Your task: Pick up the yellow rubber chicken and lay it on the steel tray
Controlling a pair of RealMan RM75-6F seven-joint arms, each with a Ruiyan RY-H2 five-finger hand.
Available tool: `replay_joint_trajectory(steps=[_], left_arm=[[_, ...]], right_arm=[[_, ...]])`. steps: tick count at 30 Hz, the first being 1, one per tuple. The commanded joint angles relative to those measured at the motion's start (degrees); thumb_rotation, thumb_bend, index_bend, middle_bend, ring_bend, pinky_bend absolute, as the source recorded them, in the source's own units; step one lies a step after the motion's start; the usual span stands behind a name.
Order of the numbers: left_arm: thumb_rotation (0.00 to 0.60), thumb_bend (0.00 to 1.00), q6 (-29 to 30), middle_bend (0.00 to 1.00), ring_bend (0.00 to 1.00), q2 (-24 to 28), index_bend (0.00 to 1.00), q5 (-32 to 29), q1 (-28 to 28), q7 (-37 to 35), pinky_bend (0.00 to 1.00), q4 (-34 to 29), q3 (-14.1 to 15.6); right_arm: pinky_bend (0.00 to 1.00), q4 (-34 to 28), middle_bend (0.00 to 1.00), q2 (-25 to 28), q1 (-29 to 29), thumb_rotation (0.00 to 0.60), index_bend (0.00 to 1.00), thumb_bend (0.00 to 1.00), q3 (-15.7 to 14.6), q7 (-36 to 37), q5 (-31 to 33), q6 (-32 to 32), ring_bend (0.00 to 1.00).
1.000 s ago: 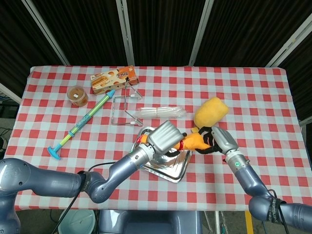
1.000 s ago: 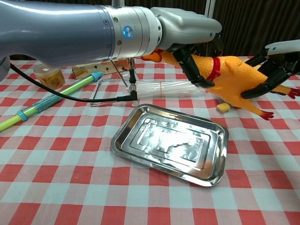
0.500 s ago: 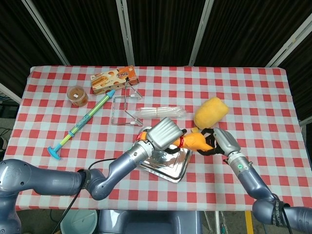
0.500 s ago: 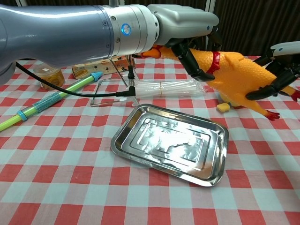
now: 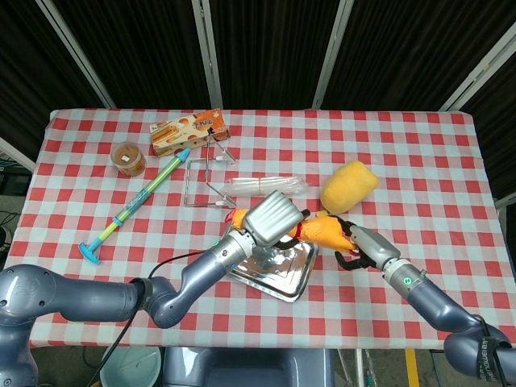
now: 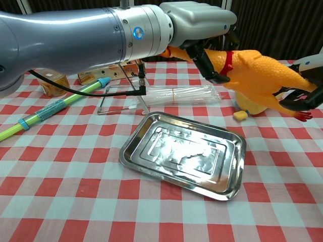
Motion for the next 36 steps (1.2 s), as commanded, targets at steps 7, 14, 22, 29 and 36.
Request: replay_joint_trajectory(steps=[7, 14, 22, 29, 36], left_arm=[[0.6, 0.63, -0.95, 0.69, 0.63, -0.94, 0.61, -0.38, -0.54, 0.77, 0.66, 1.44, -0.18], [0.6, 0.63, -2.29, 0.69, 0.63, -1.41, 0.61, -1.06, -0.76, 0.79, 0.66, 1.27, 0.09], [0.6, 0.63, -2.47, 0.69, 0.63, -1.96, 0.61, -0.93, -0.53, 1.12, 0.66, 1.52, 0.8], [0.6, 0.63, -2.26, 0.69, 0.63, -2.06, 0.61, -0.83, -0.36, 1.09, 0.66, 1.4, 0.66], [0.6, 0.63, -1.28, 0.7, 0.63, -3.26, 0.62, -1.57, -0.84, 3.15, 0.66, 2.43, 0.59]], right_arm=[[0.1, 0.7, 0.13, 1.06, 0.05, 0.6, 0.0, 0.32, 0.71, 3.86, -4.4, -2.95, 0.03], [0.07, 2.05, 0.08, 0.85, 0.15, 0.6, 0.0, 0.13, 0.62, 5.43, -4.6, -3.27, 0.0], [0.06, 4.08, 0.04, -1.12, 0.08, 0.6, 0.0, 0.12, 0.77, 5.15, -1.23, 0.37, 0.0], [0.05, 5.17, 0.01, -2.07, 0.4, 0.6, 0.0, 0.12, 0.18, 2.9, 0.91, 2.52, 0.0], [0.05, 3.33, 0.01, -1.6, 0.65, 0.6, 0.0, 0.12, -0.68, 0.63, 1.59, 3.27, 0.0]])
